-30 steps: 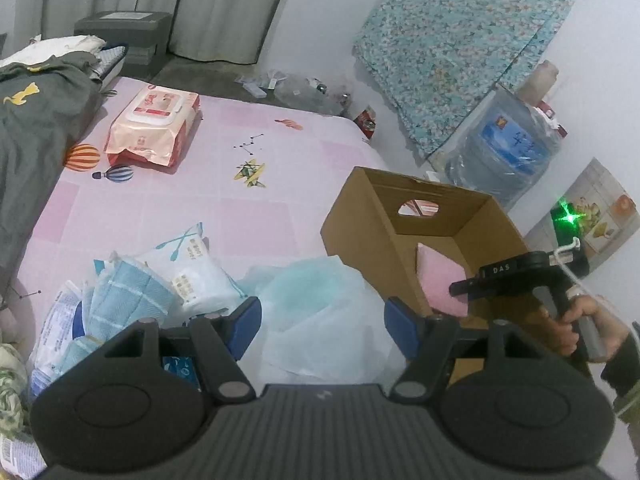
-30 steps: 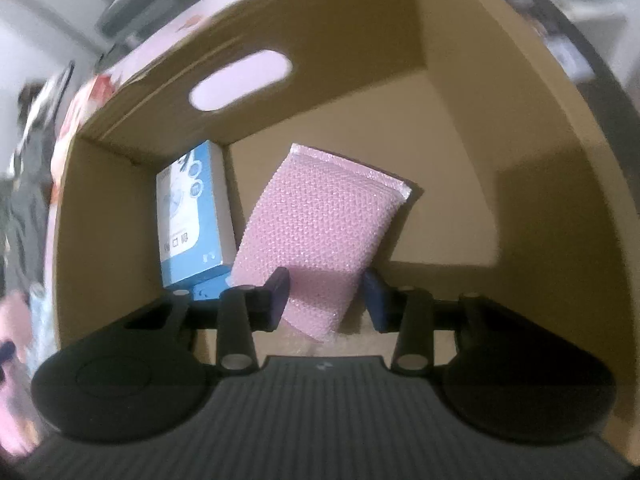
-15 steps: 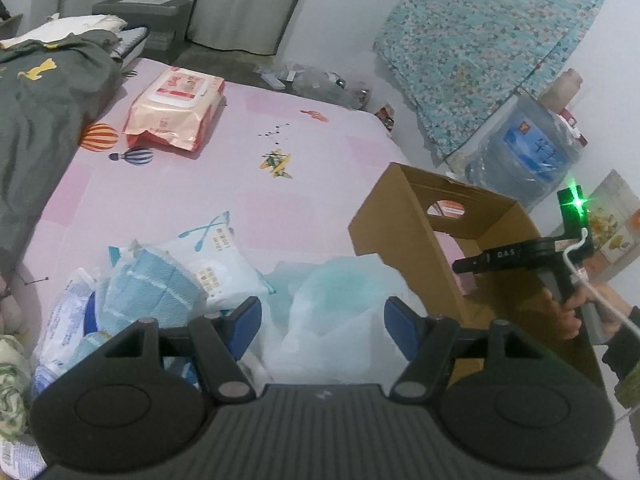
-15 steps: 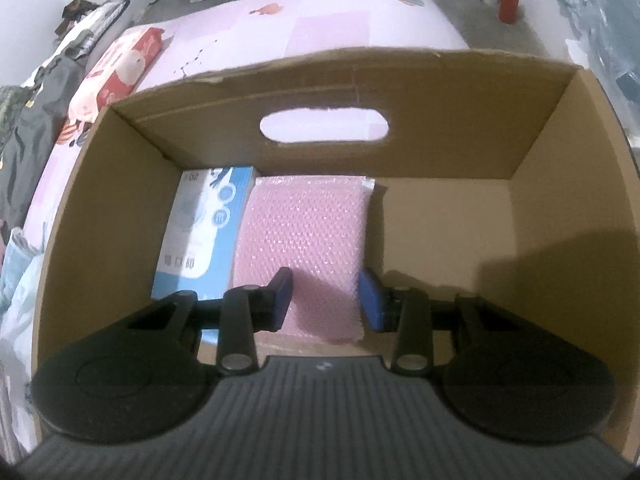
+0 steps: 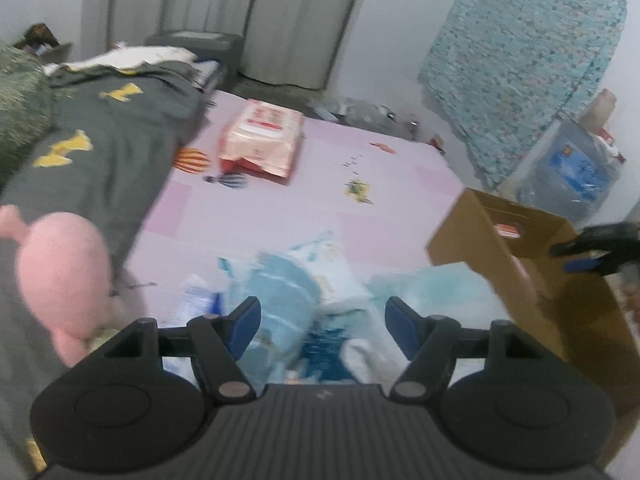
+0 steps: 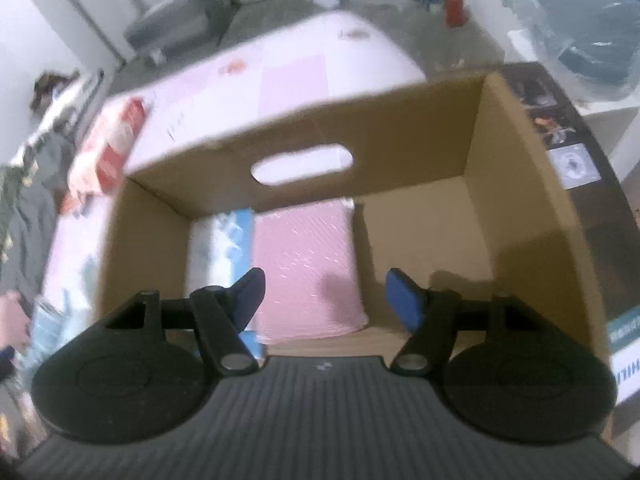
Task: Organize soft objects
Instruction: 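Move the right gripper to the white cotton swab bag and grasp it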
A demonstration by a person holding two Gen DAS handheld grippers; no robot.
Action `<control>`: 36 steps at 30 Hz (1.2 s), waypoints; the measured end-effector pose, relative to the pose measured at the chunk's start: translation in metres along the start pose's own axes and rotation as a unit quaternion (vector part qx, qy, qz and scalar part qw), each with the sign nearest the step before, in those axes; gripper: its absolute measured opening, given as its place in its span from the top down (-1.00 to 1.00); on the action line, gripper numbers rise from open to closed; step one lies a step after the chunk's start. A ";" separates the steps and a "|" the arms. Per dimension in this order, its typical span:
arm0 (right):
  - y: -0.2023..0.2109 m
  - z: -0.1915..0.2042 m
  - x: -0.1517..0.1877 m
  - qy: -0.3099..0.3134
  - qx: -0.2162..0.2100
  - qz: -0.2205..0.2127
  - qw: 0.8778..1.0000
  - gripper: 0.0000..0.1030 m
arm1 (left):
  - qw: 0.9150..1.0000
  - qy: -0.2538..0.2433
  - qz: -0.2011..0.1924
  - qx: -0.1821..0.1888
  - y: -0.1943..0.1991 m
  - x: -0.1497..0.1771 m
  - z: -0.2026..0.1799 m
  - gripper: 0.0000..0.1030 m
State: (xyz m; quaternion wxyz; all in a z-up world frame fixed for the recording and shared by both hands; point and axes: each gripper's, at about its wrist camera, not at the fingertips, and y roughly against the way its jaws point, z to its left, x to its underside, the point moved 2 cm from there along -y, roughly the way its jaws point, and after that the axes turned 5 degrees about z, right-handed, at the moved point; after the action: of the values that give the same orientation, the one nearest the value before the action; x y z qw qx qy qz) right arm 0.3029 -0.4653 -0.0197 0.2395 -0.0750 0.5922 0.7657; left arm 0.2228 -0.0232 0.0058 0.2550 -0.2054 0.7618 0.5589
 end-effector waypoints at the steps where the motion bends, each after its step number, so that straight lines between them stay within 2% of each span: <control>1: 0.011 0.006 0.000 -0.003 -0.006 -0.009 1.000 -0.32 | 1.000 -0.002 -0.002 -0.004 0.001 0.000 0.003 -0.36; 6: 0.048 0.069 -0.001 0.020 -0.074 -0.034 0.996 -0.33 | 1.000 -0.002 -0.001 -0.002 0.003 0.002 0.009 -0.34; 9: 0.049 0.121 0.001 0.057 -0.120 -0.012 0.991 -0.33 | 1.000 -0.007 0.002 -0.005 -0.002 0.000 0.009 -0.27; 13: 0.019 0.187 0.002 0.097 -0.157 0.047 0.982 -0.33 | 1.000 0.011 0.018 -0.018 -0.014 -0.010 0.013 -0.11; 15: -0.005 0.217 0.000 0.114 -0.157 0.071 0.979 -0.31 | 0.999 0.015 0.023 -0.022 -0.021 -0.015 0.015 -0.03; 17: -0.034 0.242 -0.003 0.128 -0.146 0.095 0.976 -0.31 | 0.999 0.013 0.028 -0.020 -0.026 -0.020 0.013 0.13; 20: -0.079 0.266 -0.010 0.134 -0.124 0.133 0.974 -0.21 | 0.999 0.016 0.034 -0.003 -0.033 -0.025 0.009 0.31; 25: -0.151 0.286 -0.014 0.128 -0.086 0.192 0.969 -0.12 | 0.998 0.023 0.055 0.032 -0.055 -0.030 -0.001 0.35; 28: -0.179 0.290 -0.011 0.124 -0.086 0.223 0.963 0.02 | 0.997 0.024 0.071 0.033 -0.072 -0.030 -0.004 0.36; 30: -0.189 0.290 -0.006 0.130 -0.093 0.231 0.960 0.24 | 0.996 0.026 0.080 0.031 -0.081 -0.029 -0.001 0.36; 33: -0.192 0.293 -0.004 0.148 -0.095 0.219 0.960 0.38 | 0.995 0.032 0.087 0.027 -0.087 -0.027 0.006 0.36; 36: -0.191 0.290 -0.012 0.139 -0.088 0.194 0.967 0.48 | 0.995 0.040 0.091 0.025 -0.092 -0.026 0.012 0.38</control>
State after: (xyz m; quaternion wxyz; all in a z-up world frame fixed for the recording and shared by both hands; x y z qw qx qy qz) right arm 0.4493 -0.1595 -0.0981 -0.0055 -0.0850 0.5527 0.8290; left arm 0.3000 -0.0374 -0.0502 0.1774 -0.1508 0.8009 0.5517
